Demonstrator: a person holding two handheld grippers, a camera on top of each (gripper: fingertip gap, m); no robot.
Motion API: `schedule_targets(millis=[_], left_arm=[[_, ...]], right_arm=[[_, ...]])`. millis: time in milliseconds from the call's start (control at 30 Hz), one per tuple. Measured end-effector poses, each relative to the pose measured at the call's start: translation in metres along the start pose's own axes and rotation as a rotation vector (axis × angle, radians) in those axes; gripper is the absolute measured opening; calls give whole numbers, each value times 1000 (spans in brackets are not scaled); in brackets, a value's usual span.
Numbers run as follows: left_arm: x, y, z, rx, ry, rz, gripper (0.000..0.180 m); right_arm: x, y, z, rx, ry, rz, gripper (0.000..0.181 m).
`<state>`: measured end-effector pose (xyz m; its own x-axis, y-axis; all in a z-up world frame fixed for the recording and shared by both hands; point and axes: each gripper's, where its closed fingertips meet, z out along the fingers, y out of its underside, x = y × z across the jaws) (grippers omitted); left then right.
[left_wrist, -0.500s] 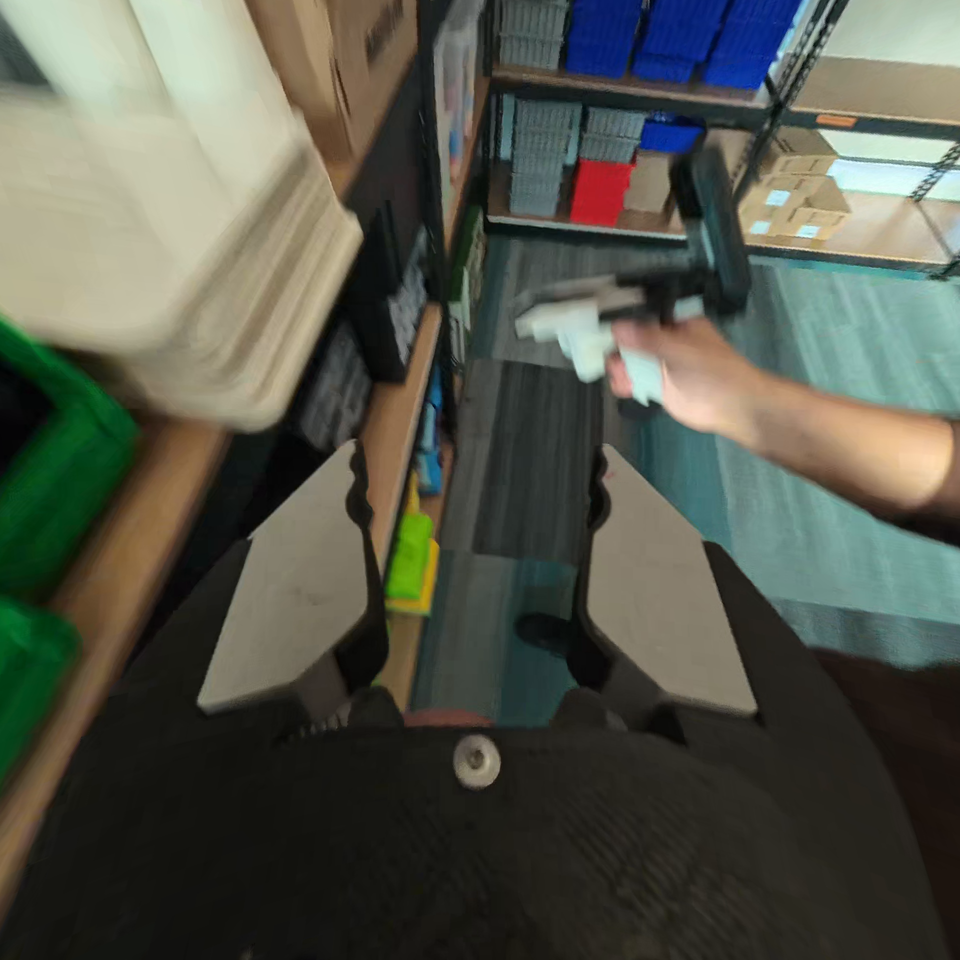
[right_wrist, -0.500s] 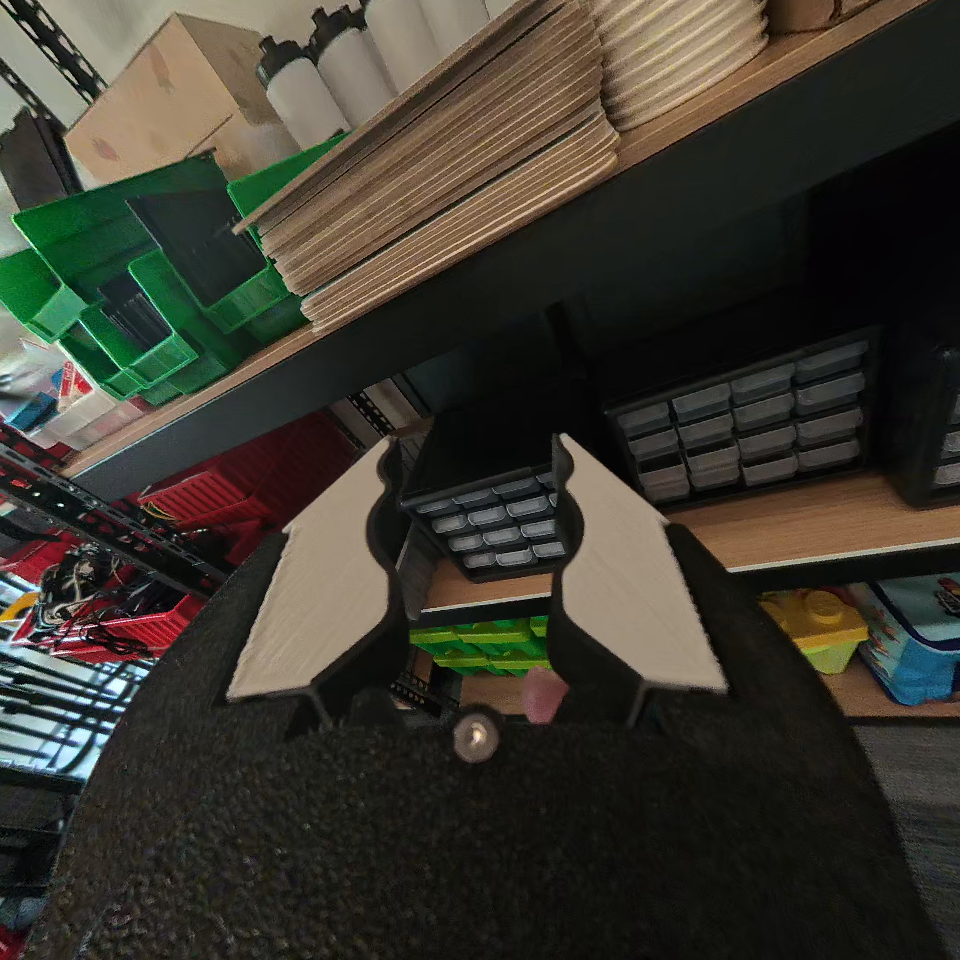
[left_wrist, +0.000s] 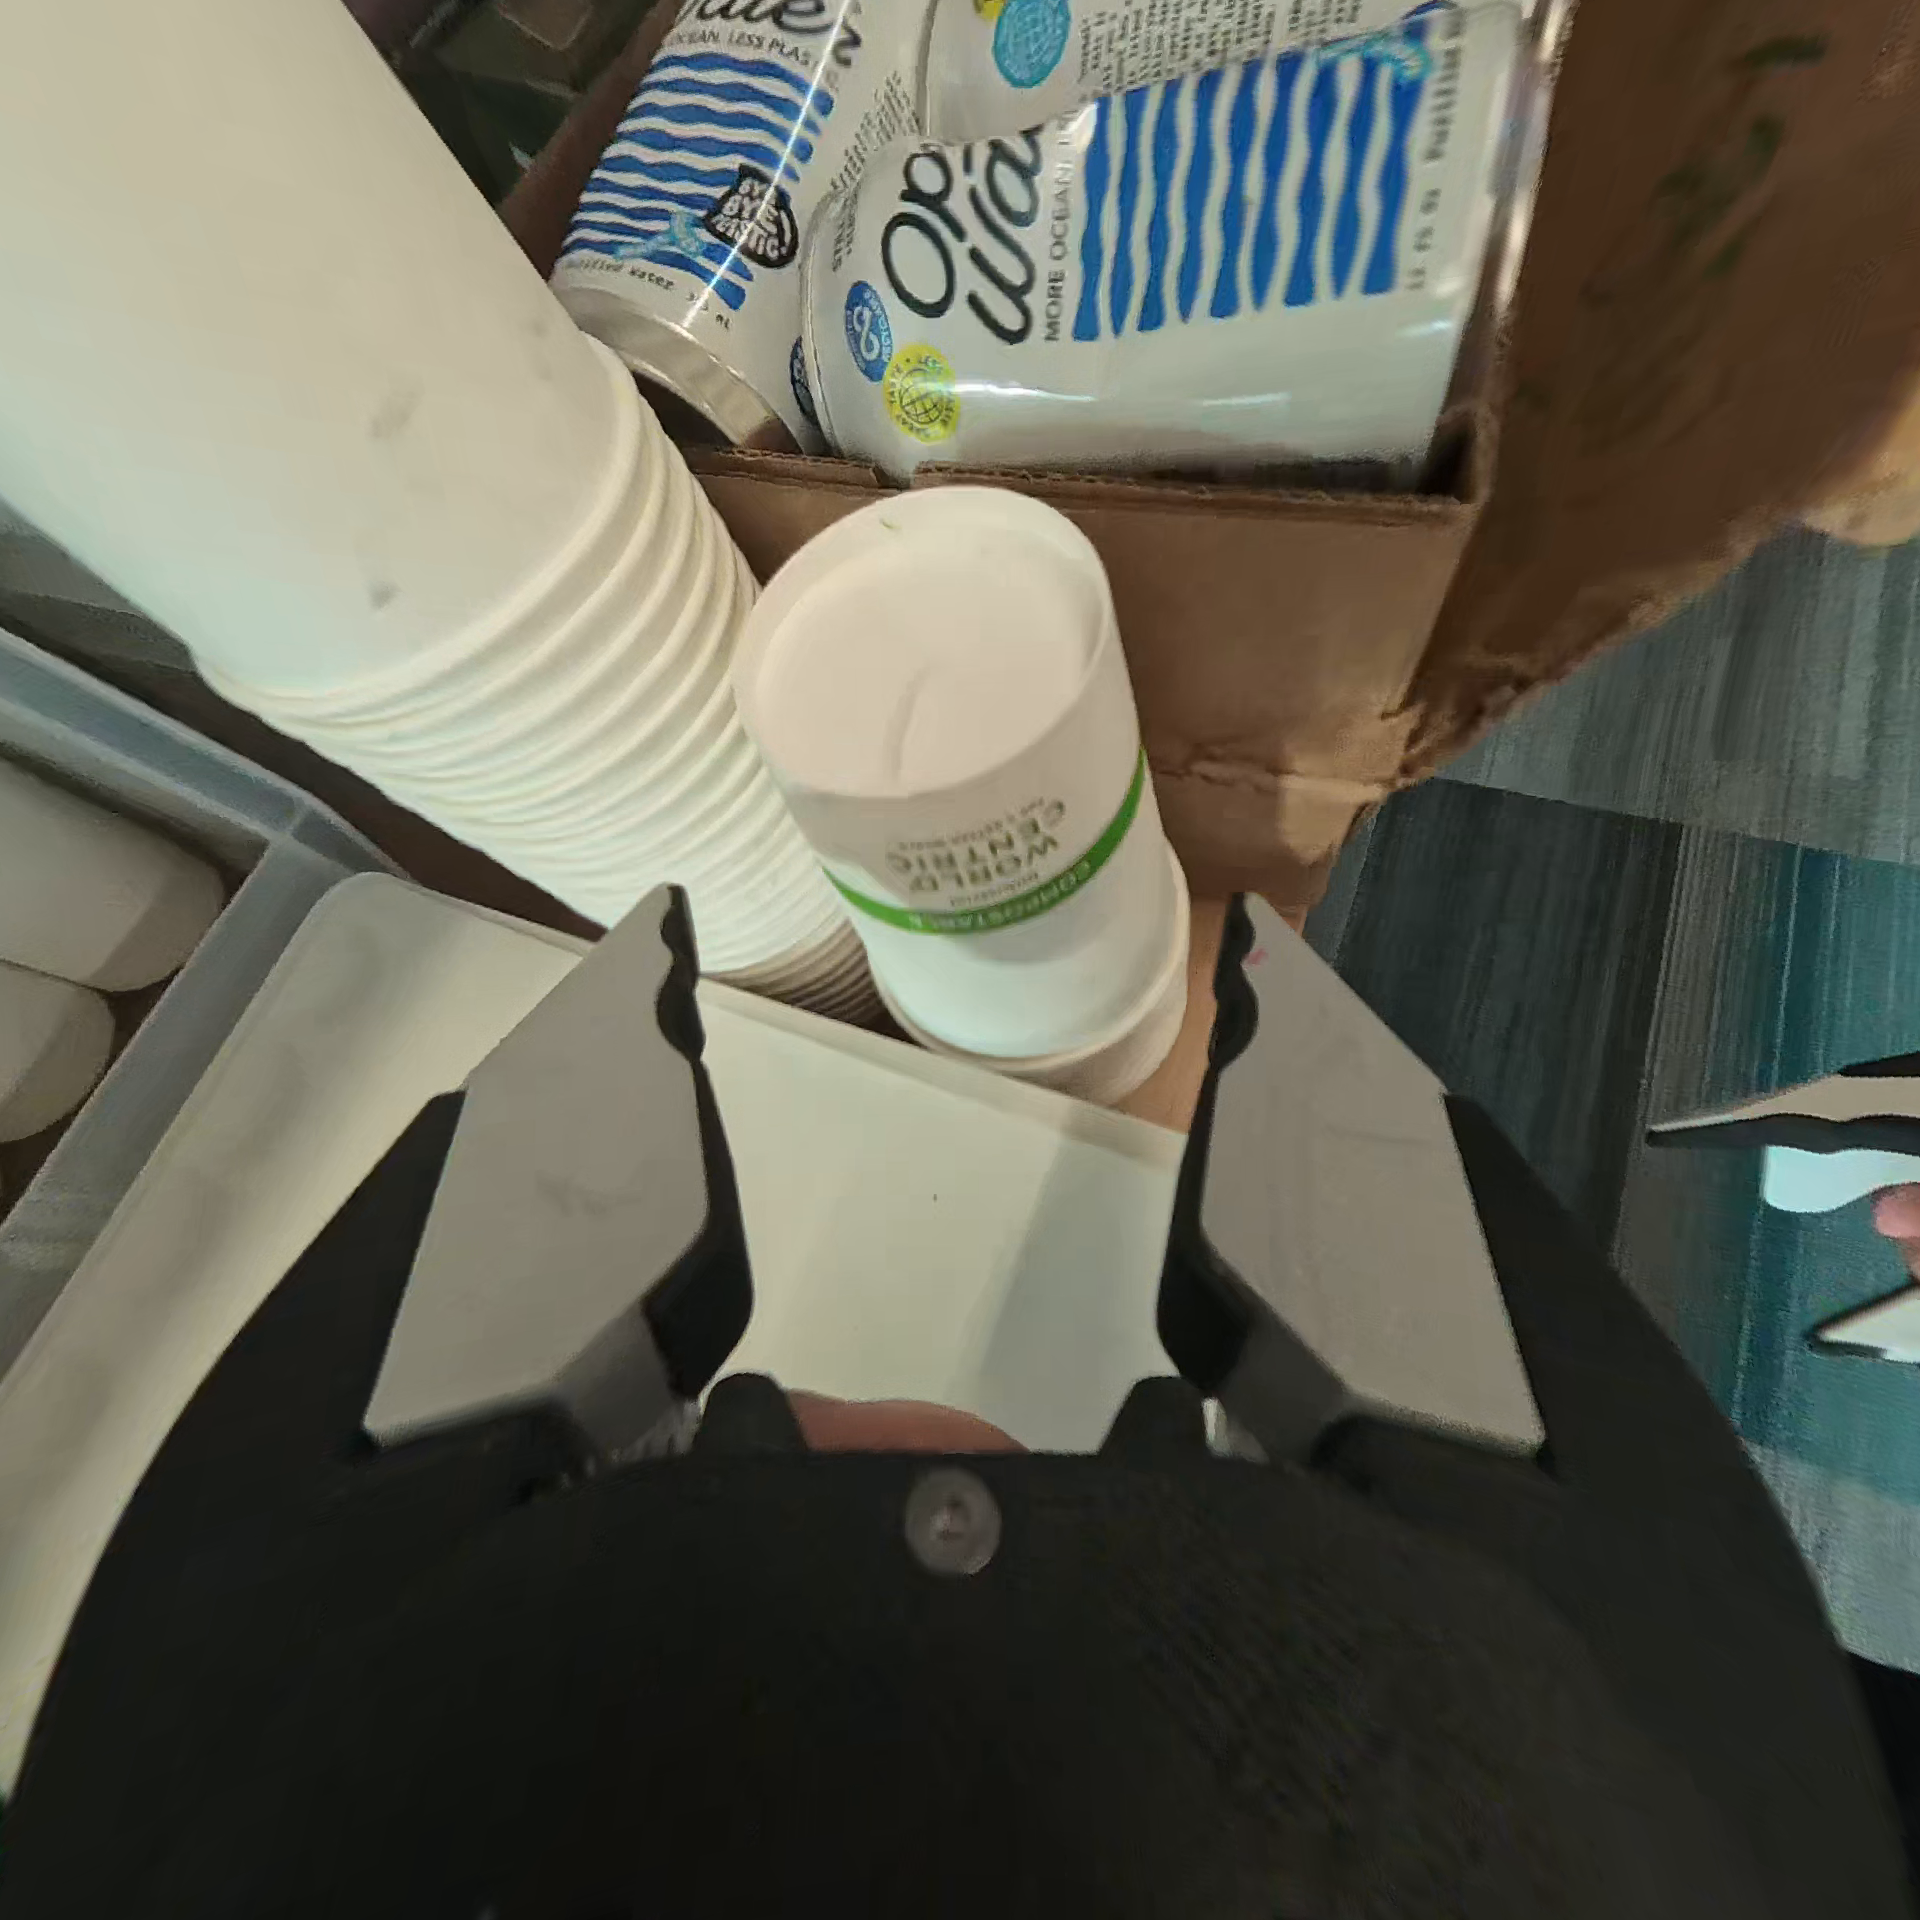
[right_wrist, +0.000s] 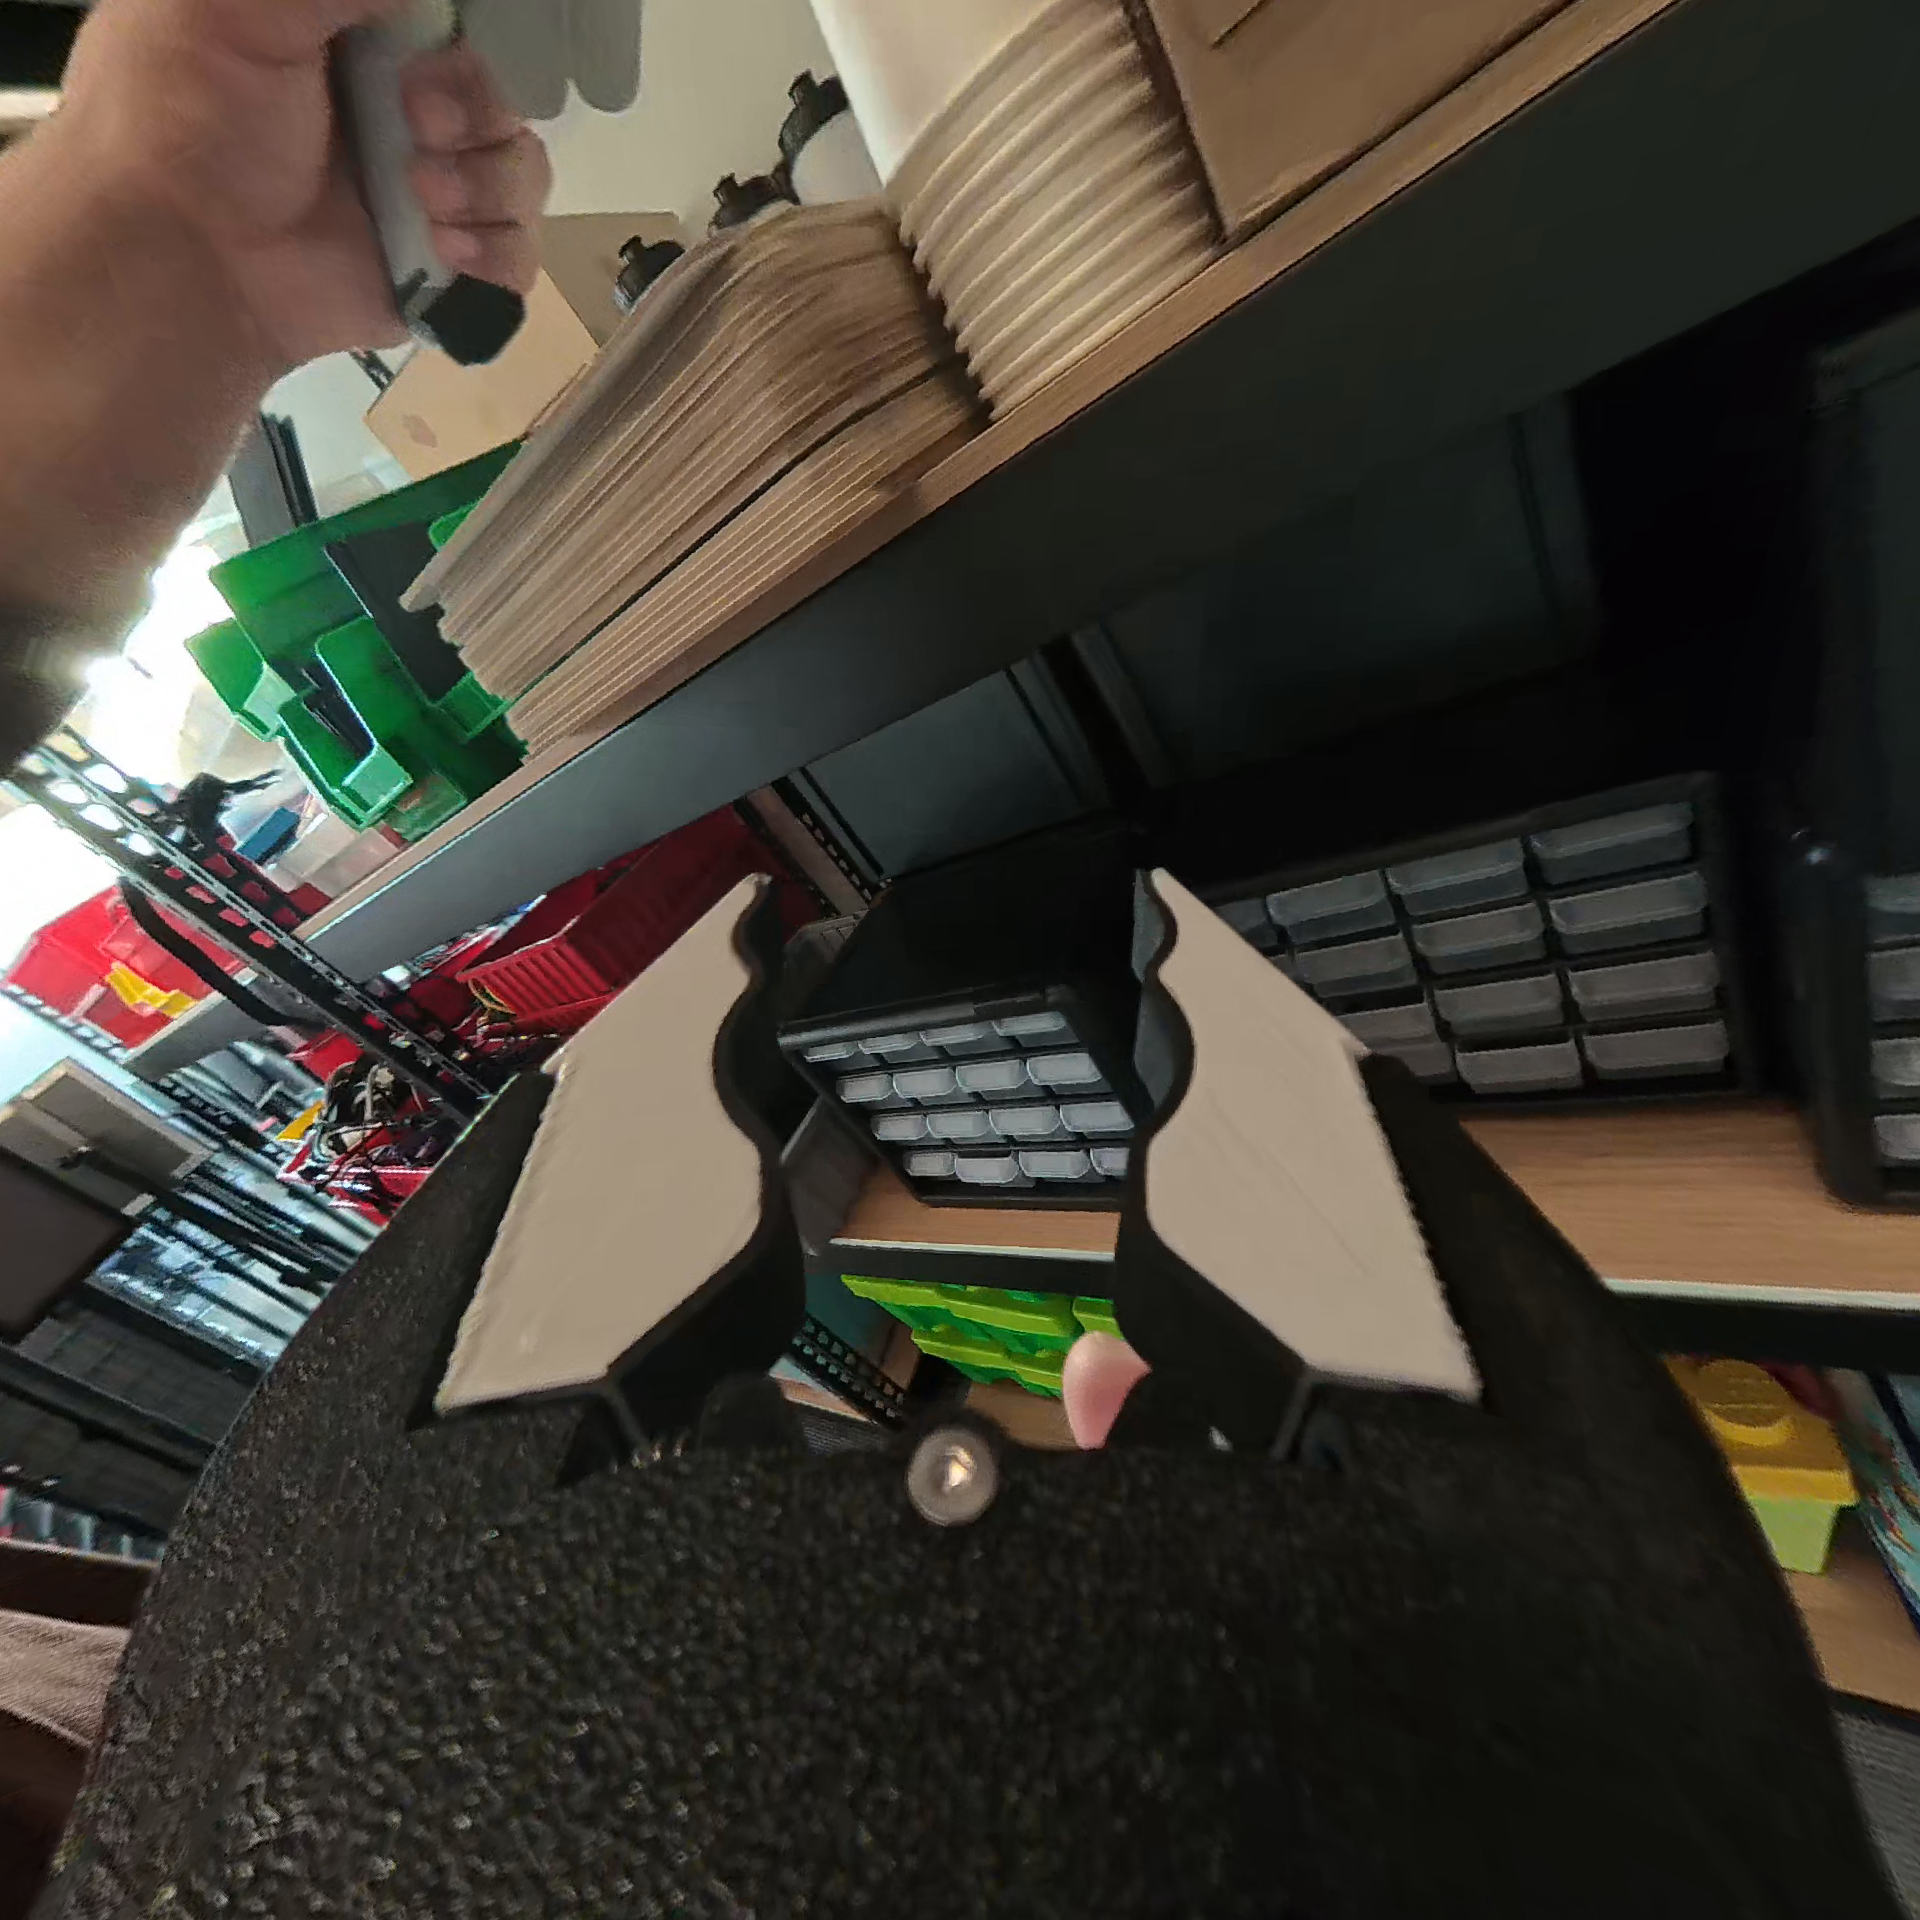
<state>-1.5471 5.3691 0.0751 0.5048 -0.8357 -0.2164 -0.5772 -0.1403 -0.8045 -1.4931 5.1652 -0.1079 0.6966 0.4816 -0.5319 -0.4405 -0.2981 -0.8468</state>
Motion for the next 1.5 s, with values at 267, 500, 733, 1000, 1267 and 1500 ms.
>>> schedule_targets(millis=[267,500,733,1000,1267,1500], left_arm=[[7,3,38,-108,90,-41,81],[35,4,23,-138,151,-39,78],[51,2,7,-120,145,-2,77],[46,2,17,-169,218,-43,77],[74,3,3,-186,262,52,76],[120,-12,-42,-35,319,139,76]], right_arm=[[2,-31,29,51,-143,50,72],[1,-60,73,71,-236,158,79],[14,-83,108,146,-356,409,82],[14,-89,116,192,-360,442,44],[8,-106,106,278,-402,540,53],[-25,-125,50,437,-775,580,24]])
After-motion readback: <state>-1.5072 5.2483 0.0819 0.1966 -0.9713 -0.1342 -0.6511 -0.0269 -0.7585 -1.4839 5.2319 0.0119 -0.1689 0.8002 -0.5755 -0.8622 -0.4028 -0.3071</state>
